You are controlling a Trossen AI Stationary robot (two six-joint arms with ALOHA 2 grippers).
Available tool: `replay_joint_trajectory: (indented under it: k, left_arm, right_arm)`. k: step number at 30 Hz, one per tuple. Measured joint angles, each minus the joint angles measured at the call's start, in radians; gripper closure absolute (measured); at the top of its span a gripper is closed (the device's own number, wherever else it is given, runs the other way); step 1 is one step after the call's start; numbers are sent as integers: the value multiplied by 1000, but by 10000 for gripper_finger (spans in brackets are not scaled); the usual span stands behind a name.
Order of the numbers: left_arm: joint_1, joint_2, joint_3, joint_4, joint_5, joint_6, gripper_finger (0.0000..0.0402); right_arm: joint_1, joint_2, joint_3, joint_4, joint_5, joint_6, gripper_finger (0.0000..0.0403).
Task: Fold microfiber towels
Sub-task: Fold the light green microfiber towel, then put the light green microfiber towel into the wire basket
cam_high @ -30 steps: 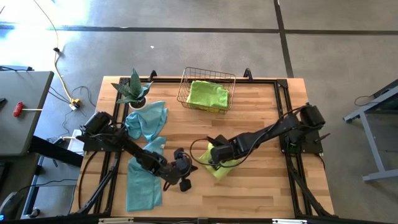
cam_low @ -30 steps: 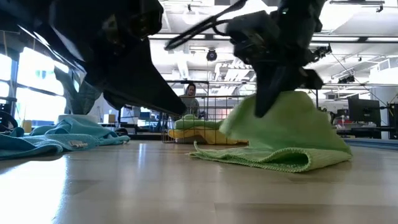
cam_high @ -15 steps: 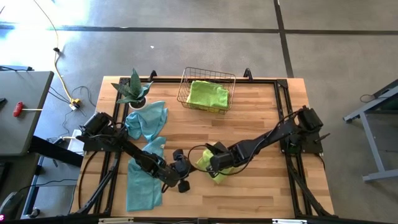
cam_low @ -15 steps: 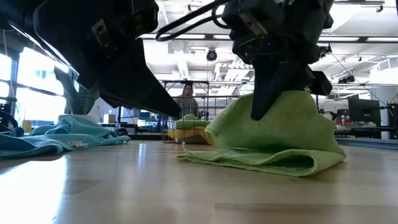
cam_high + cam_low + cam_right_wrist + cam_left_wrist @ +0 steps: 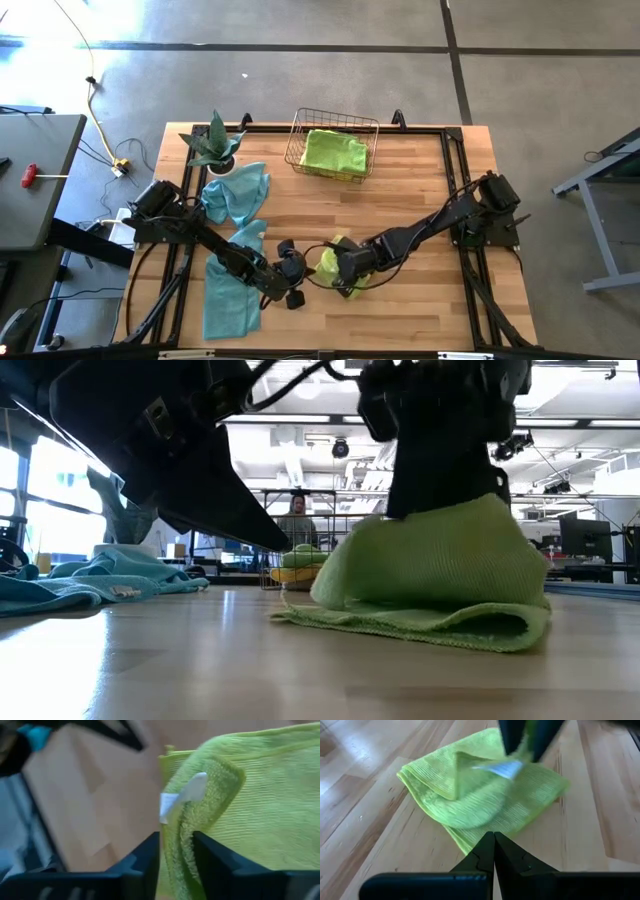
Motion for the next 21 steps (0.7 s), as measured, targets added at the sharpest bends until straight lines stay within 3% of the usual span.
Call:
replay_joint_trajectory:
  k: [5,11,14,21]
  left_arm:
    - [0,0,0,0,0,0,401]
    - [0,0,0,0,0,0,401]
    - [1,0,0,0,0,0,401]
    - [1,0,0,-7,0,27,401]
  right_arm:
    - [0,0,0,94,-146,-109,248]
    - [0,-14,0,180,-261,-186,242]
    - [0,-38,0,92,-237,-225,246]
    - [111,-36,0,-106,-1,-536,249]
